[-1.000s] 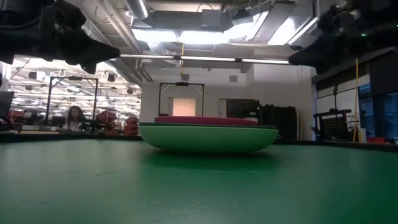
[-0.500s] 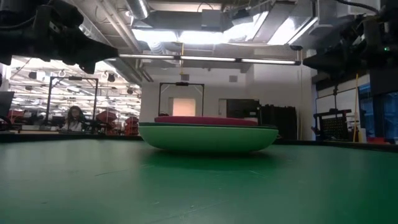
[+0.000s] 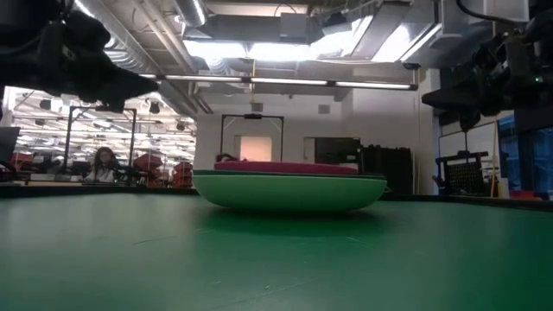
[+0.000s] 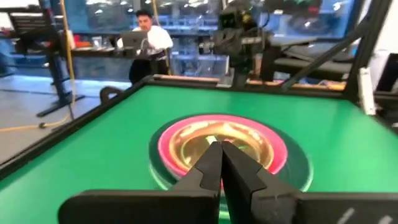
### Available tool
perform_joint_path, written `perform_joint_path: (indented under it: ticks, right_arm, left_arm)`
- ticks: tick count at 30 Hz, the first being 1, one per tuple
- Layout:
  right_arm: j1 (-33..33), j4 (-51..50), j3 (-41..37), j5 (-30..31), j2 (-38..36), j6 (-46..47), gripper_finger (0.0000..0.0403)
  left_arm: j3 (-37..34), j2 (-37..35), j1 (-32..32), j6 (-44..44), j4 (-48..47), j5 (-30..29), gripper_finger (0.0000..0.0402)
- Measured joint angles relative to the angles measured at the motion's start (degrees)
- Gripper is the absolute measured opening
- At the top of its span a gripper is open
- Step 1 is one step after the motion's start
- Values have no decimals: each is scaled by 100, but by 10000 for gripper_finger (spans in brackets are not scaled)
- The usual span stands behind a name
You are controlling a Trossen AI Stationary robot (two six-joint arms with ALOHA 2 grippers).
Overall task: Stack plastic plates
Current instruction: Return to Home Position
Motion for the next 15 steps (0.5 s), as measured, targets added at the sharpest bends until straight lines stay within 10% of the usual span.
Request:
perform_joint_path:
  ticks: [15]
  right_arm:
    - [0, -165, -2, -185, -319, -18, 1]
  left_arm:
    - [2, -1844, -3, -3, -1039, 481, 4]
